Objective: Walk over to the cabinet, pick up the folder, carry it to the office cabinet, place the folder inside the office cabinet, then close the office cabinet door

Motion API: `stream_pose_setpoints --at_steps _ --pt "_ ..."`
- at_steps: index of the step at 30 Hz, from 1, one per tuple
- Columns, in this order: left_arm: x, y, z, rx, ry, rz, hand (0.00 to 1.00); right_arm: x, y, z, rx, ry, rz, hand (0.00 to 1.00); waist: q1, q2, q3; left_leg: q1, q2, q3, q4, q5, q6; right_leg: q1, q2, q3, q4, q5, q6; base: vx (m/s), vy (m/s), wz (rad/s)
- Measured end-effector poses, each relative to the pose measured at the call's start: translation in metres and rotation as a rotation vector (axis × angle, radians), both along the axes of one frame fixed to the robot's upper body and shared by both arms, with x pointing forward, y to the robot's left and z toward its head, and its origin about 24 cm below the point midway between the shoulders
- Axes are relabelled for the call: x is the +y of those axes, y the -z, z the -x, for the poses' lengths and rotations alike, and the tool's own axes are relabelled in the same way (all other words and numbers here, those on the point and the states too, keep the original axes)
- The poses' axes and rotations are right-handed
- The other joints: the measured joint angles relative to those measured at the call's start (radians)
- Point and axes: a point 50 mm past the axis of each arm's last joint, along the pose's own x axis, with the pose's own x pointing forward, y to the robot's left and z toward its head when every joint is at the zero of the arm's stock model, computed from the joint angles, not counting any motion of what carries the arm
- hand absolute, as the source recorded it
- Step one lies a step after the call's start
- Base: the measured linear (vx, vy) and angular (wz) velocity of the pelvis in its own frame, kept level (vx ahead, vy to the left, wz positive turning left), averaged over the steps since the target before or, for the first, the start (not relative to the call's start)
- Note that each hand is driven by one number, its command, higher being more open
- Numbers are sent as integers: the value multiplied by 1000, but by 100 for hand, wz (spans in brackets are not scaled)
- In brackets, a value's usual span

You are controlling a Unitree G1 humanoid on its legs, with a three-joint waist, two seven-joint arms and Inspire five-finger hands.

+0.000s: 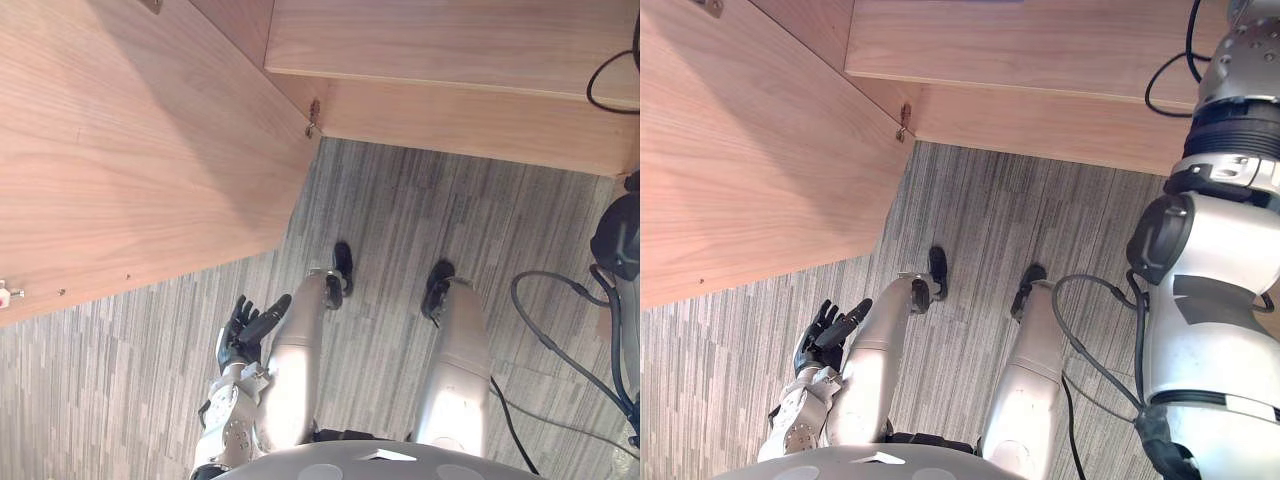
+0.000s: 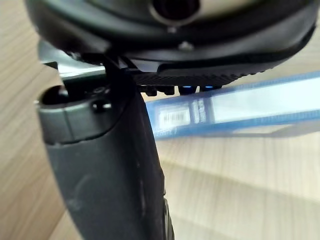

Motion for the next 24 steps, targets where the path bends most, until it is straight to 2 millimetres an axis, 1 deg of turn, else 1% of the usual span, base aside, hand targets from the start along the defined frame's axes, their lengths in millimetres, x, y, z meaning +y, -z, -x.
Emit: stream_pose_setpoints --at_steps 4,6,9,11,13,14,16,18,19,20,21,22,23,24 --pt "0 1 6 2 10 7 100 -4 12 -8 141 14 131 100 0 1 0 35 0 1 -14 -1 0 38 0 -5 -16 0 0 -4 2 -1" --pt "0 1 7 2 16 11 100 -5 16 -11 212 18 237 100 0 1 -1 60 1 3 -29 0 1 64 0 -9 -33 2 2 -17 11 -4" --pt "2 1 7 1 13 12 100 -7 22 -14 275 21 317 100 -1 1 -4 73 5 6 -44 1 2 80 4 -16 -58 11 4 3 17 -3" --pt "6 2 8 9 6 14 100 -9 31 -17 344 23 370 100 -1 -2 -5 85 6 12 -58 2 4 90 5 -14 -73 17 8 23 30 -7" --pt "13 2 9 8 -18 8 100 -16 57 -23 501 26 460 100 -1 -3 -6 115 7 24 -78 3 6 120 6 -15 -99 24 14 46 33 -7" --pt "15 2 10 5 -25 6 100 -17 64 -24 546 23 488 100 -1 -3 -6 122 8 26 -82 3 6 129 7 -16 -106 25 16 50 28 -6" --pt "25 1 11 -4 -57 -5 100 -23 91 -27 688 31 605 100 -1 -6 -10 152 10 29 -104 3 6 165 11 -25 -138 31 20 56 25 -5" --pt "29 1 12 -4 -70 -9 100 -24 97 -28 728 23 650 100 -3 -9 -11 166 12 31 -114 4 6 180 15 -27 -153 37 20 33 11 -7" --pt "32 2 13 -2 -75 -12 100 -24 104 -28 762 16 692 100 -3 -13 -19 174 13 34 -124 4 7 188 17 -27 -164 40 21 47 7 -8" --pt "35 1 13 -3 -80 -15 100 -27 115 -28 810 7 741 100 0 -19 -33 185 13 34 -135 5 8 199 18 -29 -175 41 22 62 1 -5" --pt "37 1 13 -8 -82 -17 100 -28 123 -28 855 -3 782 100 1 -22 -35 206 13 34 -147 5 8 220 19 -32 -187 41 22 57 -6 -2" --pt "38 1 14 -7 -82 -17 100 -29 128 -28 879 -9 810 100 1 -25 -44 210 13 35 -151 5 8 224 19 -32 -191 41 22 54 -13 -1" --pt "41 3 16 0 -86 -18 100 -29 139 -28 926 -23 857 100 3 -32 -70 213 12 35 -165 8 7 226 20 -36 -202 42 22 72 -23 2" --pt "44 3 17 6 -86 -24 100 -30 147 -28 972 -36 905 100 3 -36 -83 225 11 34 -180 13 6 238 20 -40 -215 44 22 76 -26 4"
